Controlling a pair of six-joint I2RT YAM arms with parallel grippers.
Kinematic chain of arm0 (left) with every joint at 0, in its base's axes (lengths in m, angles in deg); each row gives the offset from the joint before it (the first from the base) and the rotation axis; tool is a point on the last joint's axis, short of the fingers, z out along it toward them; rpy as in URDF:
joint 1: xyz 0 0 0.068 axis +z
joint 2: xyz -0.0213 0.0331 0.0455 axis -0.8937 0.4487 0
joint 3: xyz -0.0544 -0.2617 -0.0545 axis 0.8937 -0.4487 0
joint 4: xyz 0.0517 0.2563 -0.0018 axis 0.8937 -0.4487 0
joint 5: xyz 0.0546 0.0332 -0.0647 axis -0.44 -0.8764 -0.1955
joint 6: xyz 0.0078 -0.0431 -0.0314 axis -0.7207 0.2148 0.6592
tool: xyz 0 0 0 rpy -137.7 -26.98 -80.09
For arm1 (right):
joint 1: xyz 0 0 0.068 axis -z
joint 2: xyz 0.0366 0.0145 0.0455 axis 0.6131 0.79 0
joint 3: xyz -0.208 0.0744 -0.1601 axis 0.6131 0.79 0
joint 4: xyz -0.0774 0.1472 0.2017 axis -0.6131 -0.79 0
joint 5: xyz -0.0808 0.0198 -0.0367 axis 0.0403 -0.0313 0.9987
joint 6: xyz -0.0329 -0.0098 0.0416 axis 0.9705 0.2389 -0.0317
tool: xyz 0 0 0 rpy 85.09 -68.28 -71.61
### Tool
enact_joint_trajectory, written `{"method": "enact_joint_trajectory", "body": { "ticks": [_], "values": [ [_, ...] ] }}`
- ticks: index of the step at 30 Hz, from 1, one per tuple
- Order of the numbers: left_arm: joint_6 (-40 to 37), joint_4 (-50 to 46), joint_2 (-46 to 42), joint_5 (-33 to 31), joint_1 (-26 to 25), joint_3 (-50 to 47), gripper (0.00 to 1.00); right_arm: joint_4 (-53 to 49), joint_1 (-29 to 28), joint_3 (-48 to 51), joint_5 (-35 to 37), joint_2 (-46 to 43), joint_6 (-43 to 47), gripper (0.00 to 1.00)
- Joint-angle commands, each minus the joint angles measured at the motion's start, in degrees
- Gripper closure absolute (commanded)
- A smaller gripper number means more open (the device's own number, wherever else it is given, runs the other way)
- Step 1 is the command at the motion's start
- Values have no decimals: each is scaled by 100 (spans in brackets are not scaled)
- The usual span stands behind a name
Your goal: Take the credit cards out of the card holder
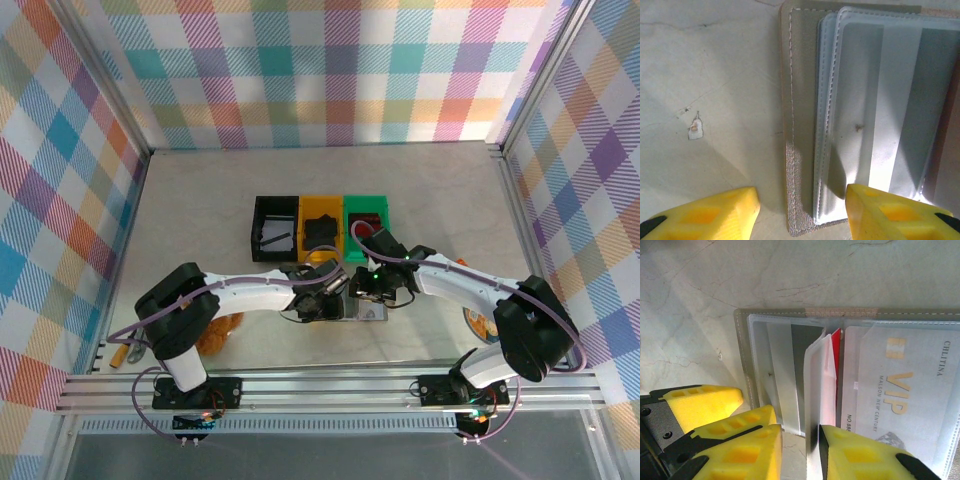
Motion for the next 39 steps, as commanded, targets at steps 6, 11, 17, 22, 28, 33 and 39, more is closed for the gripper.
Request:
{"method": "enact_joint_trajectory", "body": {
  "ticks": [6,11,17,22,28,33,39],
  "values": [
    [-83,-433,87,-204,167,-332,48,-6,-50,-135,-132,-19,-116,71],
    [-74,-410,-93,-258,219,-458,48,-125,-81,-146,22,-123,-90,68],
    [-91,-383,-285,-336,296,-492,47,-74,-105,-200,-95,-92,-146,67],
    [-76,-356,-448,-389,350,-615,47,89,-174,-174,-242,-23,-248,67],
    [-126,-399,-690,-436,473,-709,47,231,-259,-207,-325,123,-305,66],
    [-150,-400,-794,-448,526,-770,47,172,-295,-234,-256,160,-301,65],
    [-56,-221,-754,-245,527,-777,47,-20,-286,-218,62,64,-105,65]
  ]
}}
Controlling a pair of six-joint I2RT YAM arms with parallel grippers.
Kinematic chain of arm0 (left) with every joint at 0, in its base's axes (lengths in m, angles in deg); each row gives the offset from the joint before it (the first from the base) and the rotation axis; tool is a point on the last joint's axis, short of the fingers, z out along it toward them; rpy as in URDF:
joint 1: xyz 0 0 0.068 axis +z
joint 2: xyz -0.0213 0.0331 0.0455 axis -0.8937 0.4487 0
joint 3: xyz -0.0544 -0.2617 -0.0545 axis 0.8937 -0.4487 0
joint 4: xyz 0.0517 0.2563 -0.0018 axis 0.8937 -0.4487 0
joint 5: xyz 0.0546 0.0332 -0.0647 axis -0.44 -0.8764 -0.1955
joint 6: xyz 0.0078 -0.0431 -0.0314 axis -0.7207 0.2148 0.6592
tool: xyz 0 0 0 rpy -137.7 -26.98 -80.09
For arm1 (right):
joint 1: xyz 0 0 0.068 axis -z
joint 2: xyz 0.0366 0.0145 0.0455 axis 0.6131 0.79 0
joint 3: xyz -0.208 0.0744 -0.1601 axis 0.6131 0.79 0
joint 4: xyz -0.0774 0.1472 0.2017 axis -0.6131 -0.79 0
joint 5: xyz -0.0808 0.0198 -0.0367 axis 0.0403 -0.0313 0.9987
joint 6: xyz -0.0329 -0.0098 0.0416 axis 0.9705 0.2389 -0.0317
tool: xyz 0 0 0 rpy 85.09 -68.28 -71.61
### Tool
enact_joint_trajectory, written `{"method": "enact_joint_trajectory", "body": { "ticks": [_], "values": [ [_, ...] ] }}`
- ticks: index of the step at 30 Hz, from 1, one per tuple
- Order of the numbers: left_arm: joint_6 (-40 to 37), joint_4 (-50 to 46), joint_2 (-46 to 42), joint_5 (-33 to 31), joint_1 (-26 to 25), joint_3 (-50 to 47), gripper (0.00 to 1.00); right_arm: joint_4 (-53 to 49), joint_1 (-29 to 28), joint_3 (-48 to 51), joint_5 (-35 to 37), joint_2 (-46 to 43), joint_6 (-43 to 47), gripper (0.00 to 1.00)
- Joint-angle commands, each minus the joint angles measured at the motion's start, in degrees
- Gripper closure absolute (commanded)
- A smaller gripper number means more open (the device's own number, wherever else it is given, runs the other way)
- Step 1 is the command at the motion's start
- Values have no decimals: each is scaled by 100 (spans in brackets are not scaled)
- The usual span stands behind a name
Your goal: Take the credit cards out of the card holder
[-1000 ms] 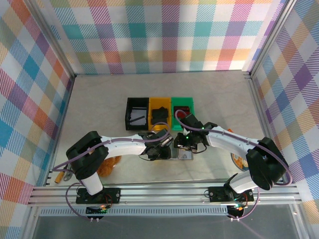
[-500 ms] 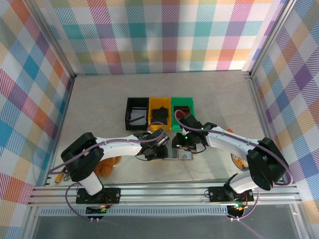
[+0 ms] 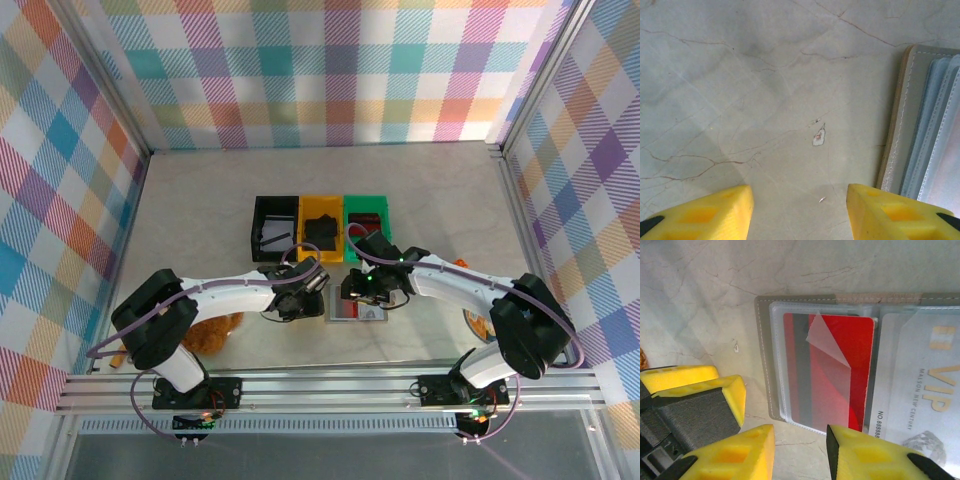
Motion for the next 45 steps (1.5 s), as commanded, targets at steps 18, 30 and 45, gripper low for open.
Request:
{"method": "enact_joint_trajectory", "body": {
  "ticks": [18,30,45],
  "values": [
    [-87,-489,226,360,-91,699,46,225,337,185,42,50,617,67],
    [-33,-609,779,378,-191,954,46,494,367,374,-105,157,528,70],
    [54,-594,721,372,-288,1110,45,703,403,590,149,270,535,71]
  ]
}}
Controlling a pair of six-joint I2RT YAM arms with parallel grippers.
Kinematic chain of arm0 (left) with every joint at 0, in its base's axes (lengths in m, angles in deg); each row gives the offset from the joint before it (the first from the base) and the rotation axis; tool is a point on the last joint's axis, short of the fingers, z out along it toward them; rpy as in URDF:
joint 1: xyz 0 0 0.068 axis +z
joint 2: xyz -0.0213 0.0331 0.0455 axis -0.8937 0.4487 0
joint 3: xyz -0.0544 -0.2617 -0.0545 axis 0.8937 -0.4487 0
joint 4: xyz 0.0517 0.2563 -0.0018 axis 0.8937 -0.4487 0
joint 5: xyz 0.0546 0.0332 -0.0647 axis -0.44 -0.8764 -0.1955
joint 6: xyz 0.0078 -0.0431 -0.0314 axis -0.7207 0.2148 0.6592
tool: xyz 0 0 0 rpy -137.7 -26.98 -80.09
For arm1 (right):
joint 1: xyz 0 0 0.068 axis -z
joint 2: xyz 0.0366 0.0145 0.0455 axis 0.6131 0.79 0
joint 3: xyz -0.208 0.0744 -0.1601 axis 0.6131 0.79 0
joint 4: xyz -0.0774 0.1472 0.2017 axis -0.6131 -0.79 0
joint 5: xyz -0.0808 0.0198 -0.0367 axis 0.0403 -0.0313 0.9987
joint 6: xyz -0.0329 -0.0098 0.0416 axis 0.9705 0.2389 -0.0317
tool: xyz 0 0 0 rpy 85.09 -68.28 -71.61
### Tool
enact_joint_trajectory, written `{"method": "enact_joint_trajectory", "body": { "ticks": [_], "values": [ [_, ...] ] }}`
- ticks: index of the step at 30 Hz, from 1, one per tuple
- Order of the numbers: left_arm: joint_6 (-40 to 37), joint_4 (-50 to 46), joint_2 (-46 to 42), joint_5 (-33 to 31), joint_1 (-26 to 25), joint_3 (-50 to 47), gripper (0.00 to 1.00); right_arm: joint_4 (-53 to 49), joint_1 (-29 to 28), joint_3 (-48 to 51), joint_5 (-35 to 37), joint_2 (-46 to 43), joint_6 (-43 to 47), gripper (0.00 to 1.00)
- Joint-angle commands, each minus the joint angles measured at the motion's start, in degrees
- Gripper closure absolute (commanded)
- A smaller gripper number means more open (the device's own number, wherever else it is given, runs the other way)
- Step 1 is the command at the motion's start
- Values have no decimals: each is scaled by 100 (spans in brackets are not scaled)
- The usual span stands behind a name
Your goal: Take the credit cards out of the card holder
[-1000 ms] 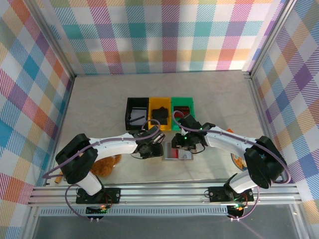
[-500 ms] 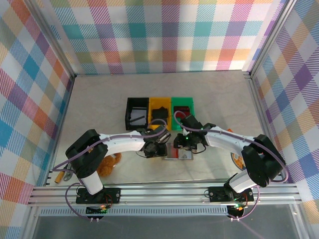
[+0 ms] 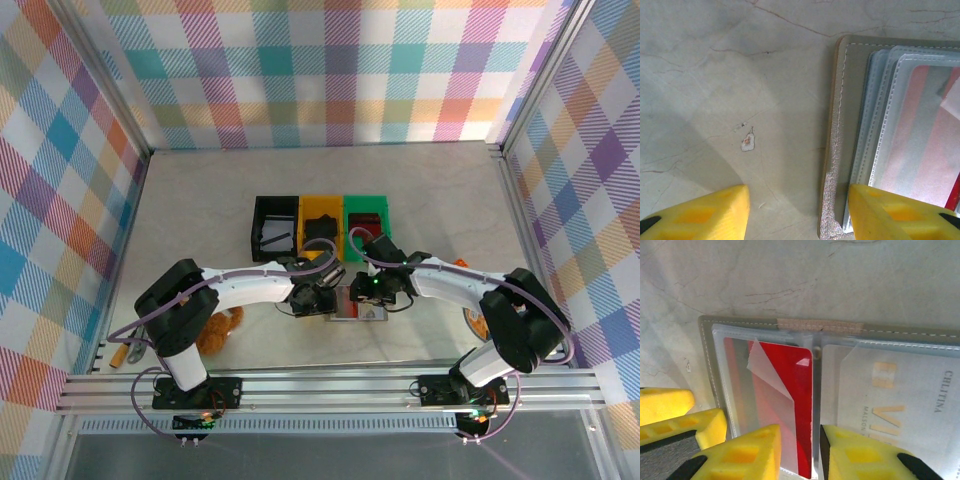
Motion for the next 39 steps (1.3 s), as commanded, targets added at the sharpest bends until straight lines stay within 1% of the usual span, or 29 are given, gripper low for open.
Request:
{"method": "enact_joint_trajectory", "body": {
  "ticks": [1,6,11,20,23,30,36,38,39],
  "values": [
    [30,-98,-13,25,-71,168,45,154,29,96,71,77,26,71],
    [65,3,121,140,-80,149,45,234,39,96,-48,238,52,72],
    [11,-84,169,59,-91,178,45,346,40,188,-62,160,50,72],
    [153,156,557,216,-89,-100,45,724,40,377,-372,92,70,73],
    [170,192,609,234,-104,-123,45,769,39,429,-358,-4,89,73],
    [238,369,820,340,-150,-240,45,943,38,561,-417,-156,43,78],
    [302,498,899,376,-194,-304,46,1086,38,671,-466,-295,35,79],
    [327,566,920,409,-194,-335,46,1201,38,743,-512,-370,28,83],
    [334,592,929,429,-203,-347,46,1249,38,779,-519,-406,21,84]
  ]
}}
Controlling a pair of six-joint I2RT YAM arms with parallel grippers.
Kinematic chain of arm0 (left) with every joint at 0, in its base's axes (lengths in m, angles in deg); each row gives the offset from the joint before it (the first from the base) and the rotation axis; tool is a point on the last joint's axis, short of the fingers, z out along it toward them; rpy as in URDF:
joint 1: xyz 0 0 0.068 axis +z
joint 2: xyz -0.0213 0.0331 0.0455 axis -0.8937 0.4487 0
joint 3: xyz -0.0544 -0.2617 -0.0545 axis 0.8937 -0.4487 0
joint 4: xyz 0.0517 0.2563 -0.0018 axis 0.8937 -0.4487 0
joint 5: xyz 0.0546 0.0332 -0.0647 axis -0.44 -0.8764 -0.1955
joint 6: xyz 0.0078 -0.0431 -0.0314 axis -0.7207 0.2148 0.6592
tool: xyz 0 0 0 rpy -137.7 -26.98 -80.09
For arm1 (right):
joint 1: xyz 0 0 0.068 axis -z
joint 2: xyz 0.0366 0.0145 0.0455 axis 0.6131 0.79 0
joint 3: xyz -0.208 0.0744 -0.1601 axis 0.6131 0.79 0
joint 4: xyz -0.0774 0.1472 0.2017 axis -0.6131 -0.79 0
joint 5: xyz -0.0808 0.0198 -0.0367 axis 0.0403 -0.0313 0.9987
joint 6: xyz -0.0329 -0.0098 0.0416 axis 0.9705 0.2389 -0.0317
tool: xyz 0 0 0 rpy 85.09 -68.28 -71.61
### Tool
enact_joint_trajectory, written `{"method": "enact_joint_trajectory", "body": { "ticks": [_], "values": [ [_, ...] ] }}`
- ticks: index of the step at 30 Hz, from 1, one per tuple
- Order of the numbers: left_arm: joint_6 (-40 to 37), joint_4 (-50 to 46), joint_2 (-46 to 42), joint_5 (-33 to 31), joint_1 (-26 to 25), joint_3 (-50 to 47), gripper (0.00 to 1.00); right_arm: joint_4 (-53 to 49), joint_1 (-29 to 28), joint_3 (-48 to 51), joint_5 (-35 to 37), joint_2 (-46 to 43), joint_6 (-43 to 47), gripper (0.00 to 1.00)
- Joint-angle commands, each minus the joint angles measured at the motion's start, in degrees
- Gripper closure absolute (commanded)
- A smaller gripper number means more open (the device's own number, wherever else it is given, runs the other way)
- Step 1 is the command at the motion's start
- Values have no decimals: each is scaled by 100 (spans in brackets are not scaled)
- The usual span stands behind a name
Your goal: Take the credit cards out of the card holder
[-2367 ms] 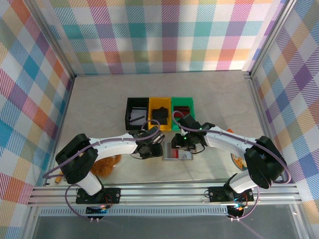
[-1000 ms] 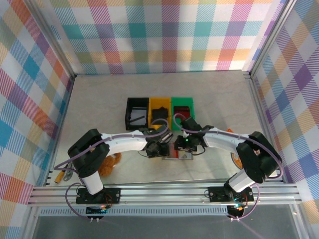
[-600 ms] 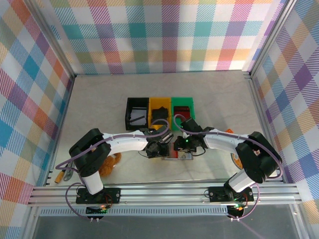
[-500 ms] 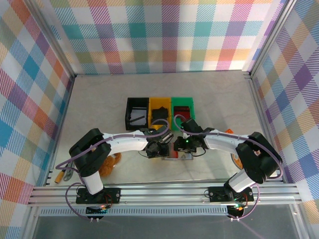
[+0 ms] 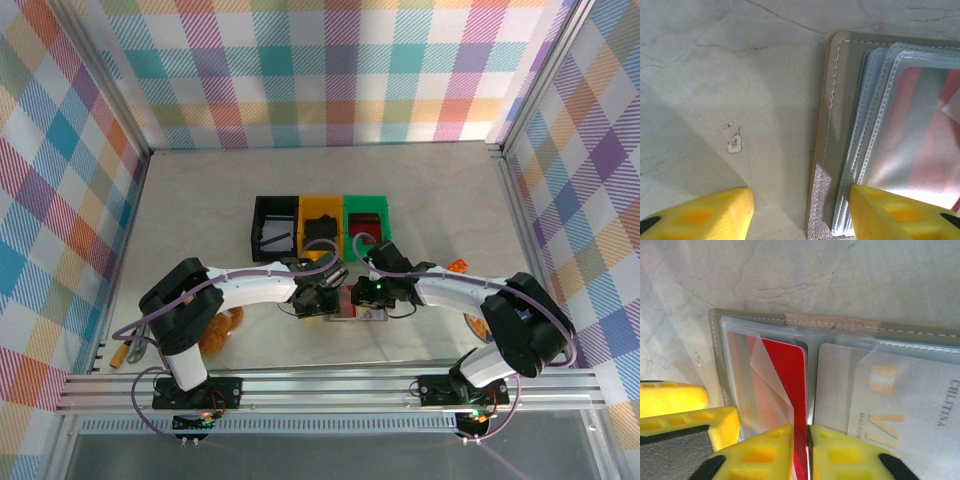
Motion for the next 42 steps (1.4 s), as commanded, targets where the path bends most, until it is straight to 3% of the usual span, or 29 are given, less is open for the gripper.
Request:
{"method": "enact_joint_trajectory", "body": {
  "ticks": [1,11,28,42],
  "values": [
    [164,548,679,399,-137,-415,46,329,28,170,-224,-239,-29,84],
    [215,656,754,452,-146,-463,46,664,22,372,-373,-334,-55,84],
    [283,734,824,515,-173,-451,46,671,23,548,-281,-589,-22,100],
    [302,736,894,566,-169,-447,46,229,54,643,-19,-960,127,100]
  ]
}}
